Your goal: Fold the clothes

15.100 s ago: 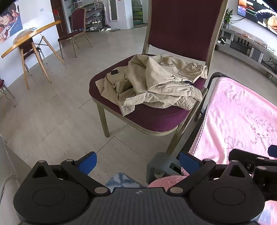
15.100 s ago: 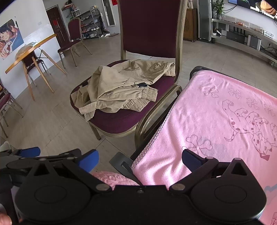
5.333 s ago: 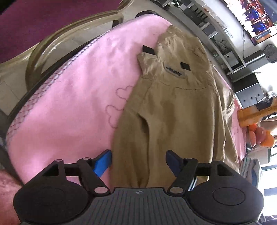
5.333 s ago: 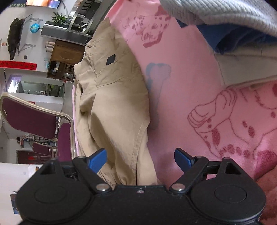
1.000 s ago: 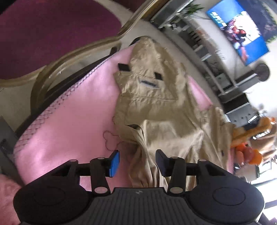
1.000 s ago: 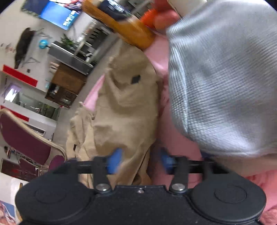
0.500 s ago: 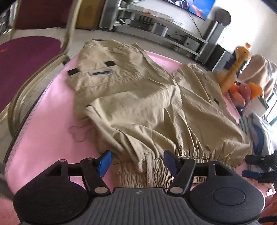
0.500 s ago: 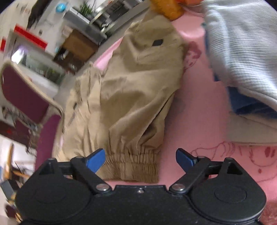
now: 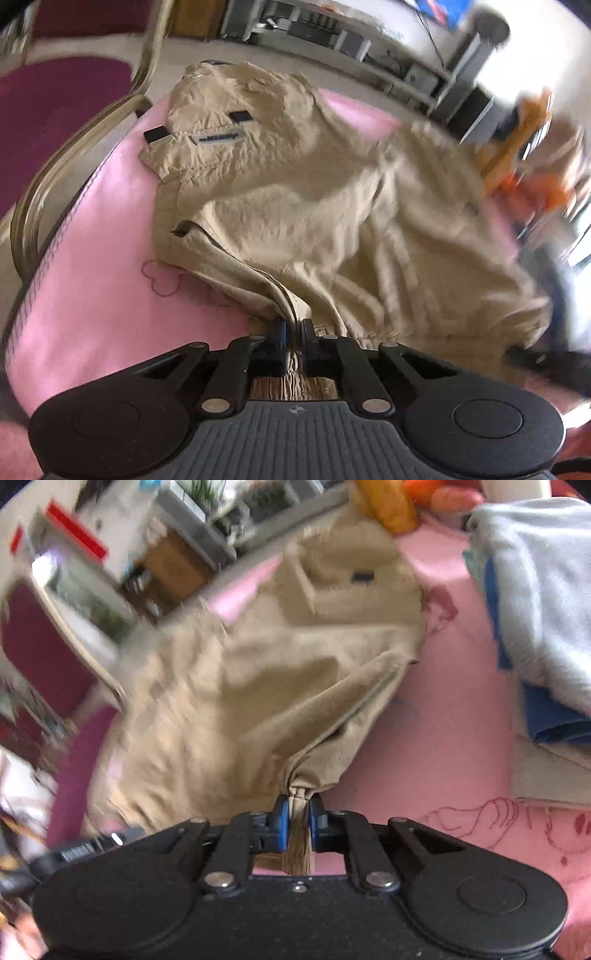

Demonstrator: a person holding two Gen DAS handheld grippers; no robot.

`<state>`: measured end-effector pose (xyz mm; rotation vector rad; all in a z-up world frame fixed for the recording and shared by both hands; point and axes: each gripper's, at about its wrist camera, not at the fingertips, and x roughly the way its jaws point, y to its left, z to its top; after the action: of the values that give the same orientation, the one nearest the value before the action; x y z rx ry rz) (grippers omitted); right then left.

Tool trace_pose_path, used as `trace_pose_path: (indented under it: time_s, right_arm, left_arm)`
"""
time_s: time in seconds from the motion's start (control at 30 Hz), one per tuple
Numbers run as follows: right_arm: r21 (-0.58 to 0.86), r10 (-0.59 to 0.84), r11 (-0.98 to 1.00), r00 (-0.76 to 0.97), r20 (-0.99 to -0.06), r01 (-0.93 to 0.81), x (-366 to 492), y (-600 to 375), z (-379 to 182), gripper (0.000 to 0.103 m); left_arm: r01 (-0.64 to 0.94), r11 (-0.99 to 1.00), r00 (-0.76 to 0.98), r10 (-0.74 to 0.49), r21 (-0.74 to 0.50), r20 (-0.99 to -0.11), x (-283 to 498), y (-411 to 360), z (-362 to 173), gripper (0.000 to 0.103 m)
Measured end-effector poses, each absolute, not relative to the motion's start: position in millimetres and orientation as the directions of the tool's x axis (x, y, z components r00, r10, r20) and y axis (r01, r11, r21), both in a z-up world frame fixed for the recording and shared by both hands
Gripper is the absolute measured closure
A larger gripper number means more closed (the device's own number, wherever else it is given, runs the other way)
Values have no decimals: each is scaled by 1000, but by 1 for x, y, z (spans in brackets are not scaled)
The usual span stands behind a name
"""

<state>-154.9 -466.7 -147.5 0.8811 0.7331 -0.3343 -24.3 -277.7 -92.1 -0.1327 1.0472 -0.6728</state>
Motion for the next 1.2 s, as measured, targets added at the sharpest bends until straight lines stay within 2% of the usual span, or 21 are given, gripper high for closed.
trace_pose_path:
  time_s: [0.1,0.23,0.3,0.37,0.4,0.43,0.47,0.53,0.6,0.67,0.73,0.77,0.8,0.9,1.1,1.2]
  right_arm:
    - [682,34,517,784,-620,517,-174,-471,-115,93]
    - [730,33,473,818,-574,493,-197,-472,-81,93]
    - [720,33,467,804,-594,513,-205,-469,-81,93]
    - [677,40,462,749,-661,573,-206,-468,-96,91]
    - [643,45,460,707,-706,612,-204,-467,-107,88]
    - [607,51,458,662,-748,650,-201,-467,-119,79]
    - [560,49,459,610,-791,690,-199,-467,-130,76]
    - [446,-25,492,524,-851,748,-201,-465,-142,76]
    - [412,-73,522,520,-851,747,-204,-464,-139,65]
    - [450,-71,539,571,-818,712,-205,-468,-130,36]
    - [501,-49,547,624,-780,671,-202,-473,-126,26]
    - [521,-30,533,630,-776,667,-201,-475,-131,25]
    - [540,-11,519,637,-771,663,-199,-477,-136,22]
    - [596,47,472,657,-753,649,-194,-483,-152,20]
    - [696,156,370,698,-699,615,-187,-494,-180,20]
    - [715,171,358,710,-683,601,-186,-496,-181,20]
  left_arm:
    - [401,741,301,-661,-538,-687,-25,-252,-57,99]
    - [381,698,302,-714,-606,-632,-40,-228,-27,103]
    - [387,696,300,-715,-605,-632,-51,-223,-26,103]
    - [390,745,293,-657,-540,-695,-57,-229,-42,103]
    - [392,773,290,-619,-499,-730,-59,-233,-53,103]
    - [390,791,284,-590,-472,-756,-61,-234,-61,103]
    - [385,805,276,-568,-452,-776,-62,-235,-69,103]
    - [375,830,260,-521,-412,-813,-64,-236,-84,98]
    - [359,845,240,-493,-396,-836,-63,-235,-96,67]
    - [316,828,222,-539,-463,-813,-57,-232,-100,61]
    - [261,803,206,-589,-536,-782,-49,-234,-104,52]
    - [238,798,205,-598,-553,-775,-45,-237,-107,39]
    - [220,799,209,-599,-560,-773,-42,-241,-110,33]
    - [201,806,199,-590,-557,-782,-36,-252,-119,33]
    - [263,799,177,-592,-542,-786,-42,-278,-126,34]
    - [265,790,171,-603,-553,-779,-43,-283,-127,36]
